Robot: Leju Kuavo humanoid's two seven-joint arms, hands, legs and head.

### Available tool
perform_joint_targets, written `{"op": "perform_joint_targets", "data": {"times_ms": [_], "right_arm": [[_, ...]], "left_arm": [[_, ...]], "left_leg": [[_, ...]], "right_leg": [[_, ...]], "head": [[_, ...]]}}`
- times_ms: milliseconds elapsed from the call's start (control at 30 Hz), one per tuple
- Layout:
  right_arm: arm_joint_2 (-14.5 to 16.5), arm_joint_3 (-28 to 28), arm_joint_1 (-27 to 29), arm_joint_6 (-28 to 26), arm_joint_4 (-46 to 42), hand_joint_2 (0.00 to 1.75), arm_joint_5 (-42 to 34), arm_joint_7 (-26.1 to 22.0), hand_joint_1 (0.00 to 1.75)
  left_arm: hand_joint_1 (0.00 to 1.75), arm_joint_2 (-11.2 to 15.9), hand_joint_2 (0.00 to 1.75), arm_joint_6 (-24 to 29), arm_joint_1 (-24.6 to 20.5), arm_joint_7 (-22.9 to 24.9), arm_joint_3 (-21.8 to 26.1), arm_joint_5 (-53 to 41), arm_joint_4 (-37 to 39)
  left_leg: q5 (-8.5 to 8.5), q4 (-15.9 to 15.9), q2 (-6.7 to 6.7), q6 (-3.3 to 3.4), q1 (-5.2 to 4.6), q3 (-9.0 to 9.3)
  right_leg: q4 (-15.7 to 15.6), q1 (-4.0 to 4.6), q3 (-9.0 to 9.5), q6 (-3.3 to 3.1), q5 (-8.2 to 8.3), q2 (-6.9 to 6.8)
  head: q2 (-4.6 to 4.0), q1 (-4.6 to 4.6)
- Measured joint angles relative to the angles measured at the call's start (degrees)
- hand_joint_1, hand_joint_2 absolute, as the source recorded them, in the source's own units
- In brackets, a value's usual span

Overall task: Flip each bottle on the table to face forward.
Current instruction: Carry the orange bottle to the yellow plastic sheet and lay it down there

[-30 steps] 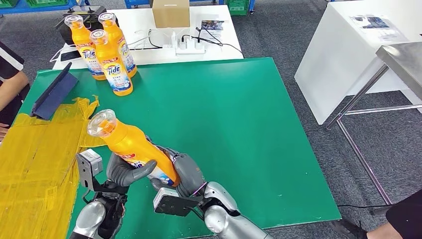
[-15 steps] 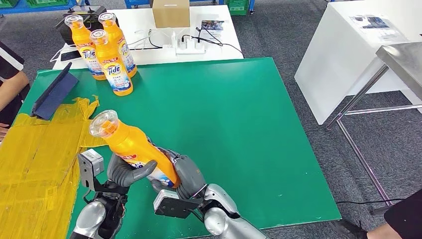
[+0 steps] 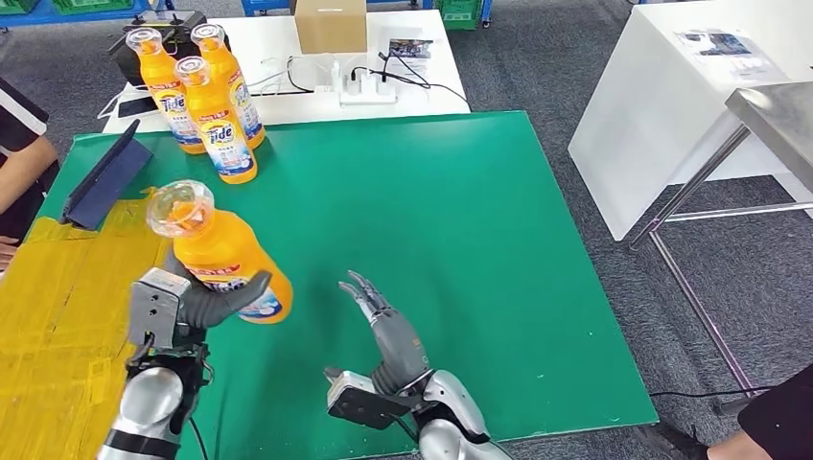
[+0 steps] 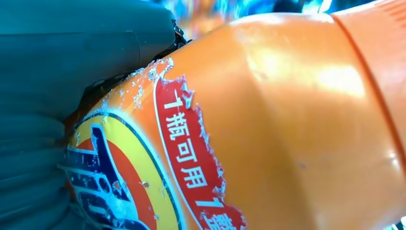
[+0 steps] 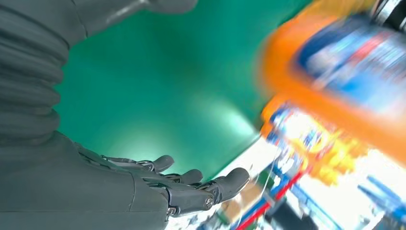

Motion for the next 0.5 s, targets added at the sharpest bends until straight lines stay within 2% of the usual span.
{"op": "perform_joint_targets", "data": {"times_ms": [267,433,500], "right_arm": [[-2.61,-8.75,5.40,-1.22,-11.02,1.75,2.86,0.13,0.00],[-3.45,-12.94,7.92,-1.59,-16.98,1.75,4.49,0.39,0.00],[-3.75,-14.09,8.63,-1.60,-18.81,1.75,4.93,0.63,0.00]], "left_arm": [[1.75,4.49,1.75,4.76,-3.30,3.60,6.72,-16.16,-1.66],[1.75,8.14,1.75,7.67,-4.52,8.26,7.63,-36.58,-1.48],[1.75,9.68,1.75,7.71,-5.02,9.60,7.62,-41.00,-1.12]], "left_leg": [[0.00,0.00,0.02,0.00,0.00,0.01],[0.00,0.00,0.03,0.00,0.00,0.01],[0.00,0.00,0.05,0.00,0.00,0.02]], "right_leg": [[0.00,0.00,0.00,0.00,0.00,0.00],[0.00,0.00,-0.02,-0.01,0.00,0.01],[0.00,0.00,-0.06,-0.01,0.00,0.02]], "head": [[0.00,0.01],[0.00,0.00],[0.00,-0.01]]}}
